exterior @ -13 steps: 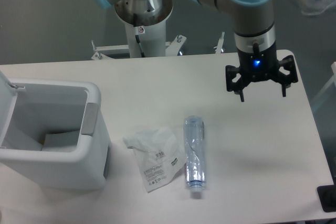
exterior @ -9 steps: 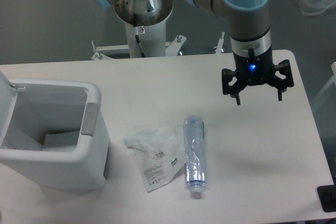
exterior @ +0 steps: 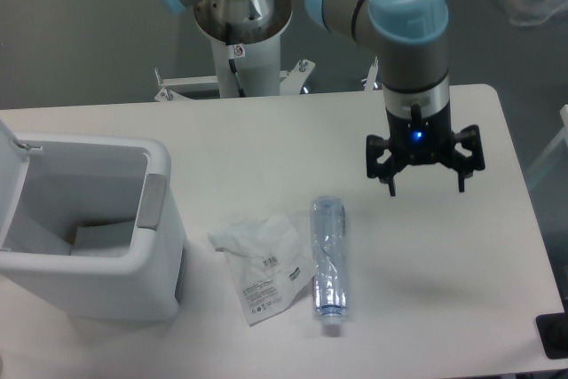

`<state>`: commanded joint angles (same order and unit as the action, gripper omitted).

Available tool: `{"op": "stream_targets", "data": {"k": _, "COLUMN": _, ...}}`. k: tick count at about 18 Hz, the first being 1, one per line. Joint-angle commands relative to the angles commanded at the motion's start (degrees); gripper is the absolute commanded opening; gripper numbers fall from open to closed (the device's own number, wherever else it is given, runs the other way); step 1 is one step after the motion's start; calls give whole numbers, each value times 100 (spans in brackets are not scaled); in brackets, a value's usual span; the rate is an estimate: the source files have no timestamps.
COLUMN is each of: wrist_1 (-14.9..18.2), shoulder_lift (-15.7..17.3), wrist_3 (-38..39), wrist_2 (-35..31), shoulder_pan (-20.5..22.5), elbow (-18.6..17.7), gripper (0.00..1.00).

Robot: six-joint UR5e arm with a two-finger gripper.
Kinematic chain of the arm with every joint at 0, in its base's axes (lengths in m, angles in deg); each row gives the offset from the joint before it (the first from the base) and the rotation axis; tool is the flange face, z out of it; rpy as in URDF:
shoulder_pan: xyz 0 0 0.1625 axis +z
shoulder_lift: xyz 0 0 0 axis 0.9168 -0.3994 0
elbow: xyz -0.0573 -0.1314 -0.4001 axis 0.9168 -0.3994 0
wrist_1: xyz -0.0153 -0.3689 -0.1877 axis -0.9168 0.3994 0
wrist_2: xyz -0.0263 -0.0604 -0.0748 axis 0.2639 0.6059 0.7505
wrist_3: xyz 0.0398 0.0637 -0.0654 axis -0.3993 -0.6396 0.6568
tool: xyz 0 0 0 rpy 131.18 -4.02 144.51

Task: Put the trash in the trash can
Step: 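Move the gripper down toward the clear plastic bottle, then lower the open gripper over the bottle and close on it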

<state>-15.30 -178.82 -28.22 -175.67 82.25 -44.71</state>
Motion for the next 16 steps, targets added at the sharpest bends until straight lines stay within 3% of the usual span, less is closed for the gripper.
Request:
{"op": "stream_targets", "data": {"k": 2, "wrist_1": 0, "shoulder_lift": -158, "wrist_3": 45, "wrist_2": 9, "shoulder_pan": -166, "elbow": 61, "gripper": 100}}
{"op": "stream_targets", "data": {"k": 5, "wrist_1": 18, "shoulder_lift": -694, "wrist_3": 360, "wrist_2": 9, "shoulder_pan": -413, "elbow": 386, "gripper": 100}}
{"op": "stream_targets", "data": {"k": 8, "wrist_1": 18, "shoulder_lift": -905, "wrist_3": 730, "wrist_2": 44, "shoulder_pan": -501, "elbow": 553, "gripper": 100}}
{"op": "stream_targets", "data": {"k": 16, "wrist_1": 44, "shoulder_lift": -1512, "wrist_3": 863, "wrist_2": 387, "shoulder_pan": -607, "elbow": 615, "gripper": 100}}
